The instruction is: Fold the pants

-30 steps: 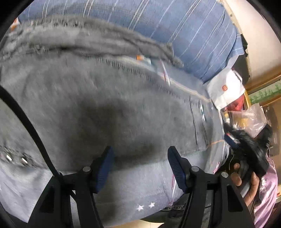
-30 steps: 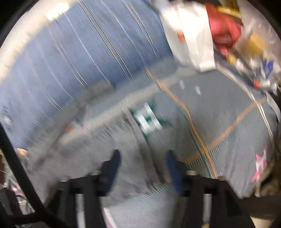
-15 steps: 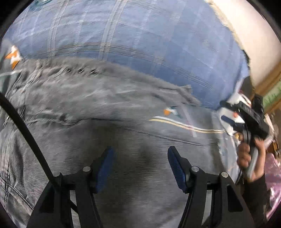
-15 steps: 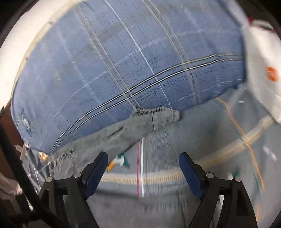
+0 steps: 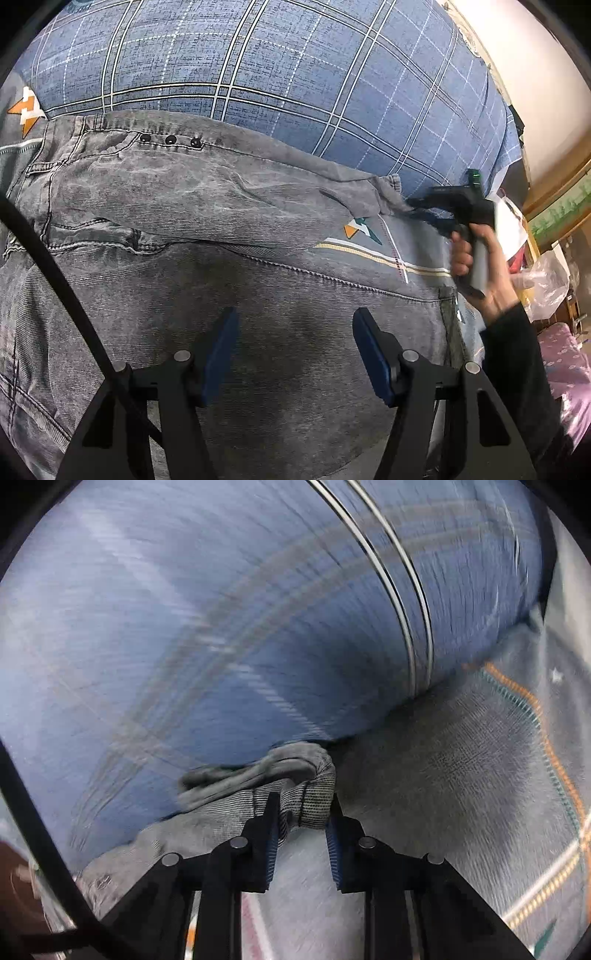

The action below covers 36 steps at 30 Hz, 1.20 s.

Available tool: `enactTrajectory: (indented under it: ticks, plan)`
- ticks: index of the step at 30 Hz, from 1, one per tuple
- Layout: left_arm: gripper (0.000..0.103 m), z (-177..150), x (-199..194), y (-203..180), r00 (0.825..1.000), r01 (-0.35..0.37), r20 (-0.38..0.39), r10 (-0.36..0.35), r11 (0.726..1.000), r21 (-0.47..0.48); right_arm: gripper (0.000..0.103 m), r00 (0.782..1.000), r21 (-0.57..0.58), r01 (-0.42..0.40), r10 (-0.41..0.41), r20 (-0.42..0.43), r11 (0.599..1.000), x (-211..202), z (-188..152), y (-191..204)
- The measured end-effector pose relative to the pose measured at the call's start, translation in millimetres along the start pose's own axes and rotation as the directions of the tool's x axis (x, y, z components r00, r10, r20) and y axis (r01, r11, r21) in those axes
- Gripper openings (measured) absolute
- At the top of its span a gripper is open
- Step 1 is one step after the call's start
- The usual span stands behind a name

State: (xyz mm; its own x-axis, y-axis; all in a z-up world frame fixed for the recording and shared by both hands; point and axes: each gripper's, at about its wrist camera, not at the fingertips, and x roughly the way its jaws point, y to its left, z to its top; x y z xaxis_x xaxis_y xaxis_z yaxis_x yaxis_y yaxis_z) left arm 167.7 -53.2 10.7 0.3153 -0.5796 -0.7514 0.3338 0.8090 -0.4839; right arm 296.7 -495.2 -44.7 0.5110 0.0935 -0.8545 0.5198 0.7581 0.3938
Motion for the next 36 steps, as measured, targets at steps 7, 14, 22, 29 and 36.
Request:
enactTrajectory:
  ticks: [7,14,22,29,36]
  plan:
    - [0.065,0.3,-12.6,3.1,0.999,0.014,0.031,-0.013,1.0,-0.024,0.024,0.976,-0.115,-0.125,0.142,0.163,0.986,-136.8,-48.0,36.9]
    - [0.065,1.4,-17.7,8.8,0.999,0.028,0.047,-0.027,0.999,-0.041,0.024,0.942,-0.218,-0.222,0.267,0.205,0.95,-203.7,-126.2,43.2]
    - [0.065,-1.9,-15.8,15.4,0.998,0.034,0.048,-0.031,0.998,-0.061,0.025,0.958,0.026,-0.281,0.279,0.061,0.959,-134.9,-207.2,-46.5]
    - [0.065,34.8,-7.1,26.6,1.0,0.009,0.018,-0.006,0.983,-0.182,0.024,0.95,-0.047,-0.292,0.295,0.099,0.955,-143.9,-200.2,-45.1]
    - [0.065,80.3,39.0,3.6,0.997,-0.01,-0.072,-0.013,0.952,-0.307,0.024,0.964,-0.056,-0.256,0.259,0.065,0.965,-128.6,-194.4,-41.6]
